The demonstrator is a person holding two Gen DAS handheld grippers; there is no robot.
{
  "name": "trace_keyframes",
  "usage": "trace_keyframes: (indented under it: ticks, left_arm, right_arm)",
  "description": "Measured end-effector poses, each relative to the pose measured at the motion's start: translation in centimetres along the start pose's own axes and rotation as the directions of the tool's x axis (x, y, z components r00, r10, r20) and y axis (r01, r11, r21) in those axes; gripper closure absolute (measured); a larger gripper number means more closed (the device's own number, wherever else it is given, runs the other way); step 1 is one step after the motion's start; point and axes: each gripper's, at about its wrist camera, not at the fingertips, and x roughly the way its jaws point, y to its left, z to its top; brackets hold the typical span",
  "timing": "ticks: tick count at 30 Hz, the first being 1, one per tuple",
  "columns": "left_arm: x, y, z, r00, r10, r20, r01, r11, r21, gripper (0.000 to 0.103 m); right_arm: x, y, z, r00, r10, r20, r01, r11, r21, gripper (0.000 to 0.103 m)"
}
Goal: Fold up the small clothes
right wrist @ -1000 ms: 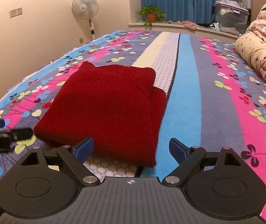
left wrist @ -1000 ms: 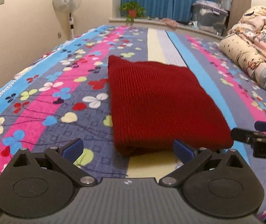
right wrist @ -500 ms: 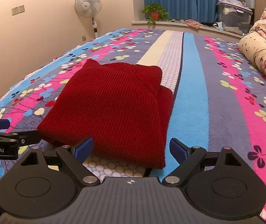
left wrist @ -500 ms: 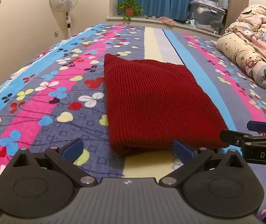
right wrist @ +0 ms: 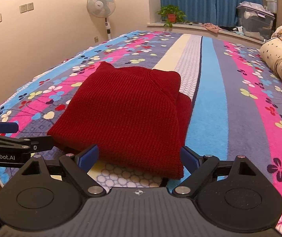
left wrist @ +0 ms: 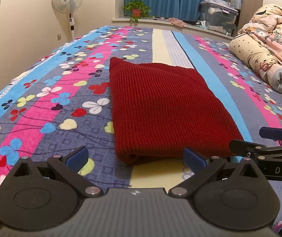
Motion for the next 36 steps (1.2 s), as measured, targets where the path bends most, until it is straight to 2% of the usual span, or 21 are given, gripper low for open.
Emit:
trace_keyframes:
  ticks: [36]
  left_arm:
    - [-0.14,-0.21,0.02,1.0,-0.008,0.008,0.008,1.0,0.009,0.001]
  right_arm:
    - [0.21,0.5,0.04,1.0,0.004,-0.005,-0.005,1.0,-0.006,0.013]
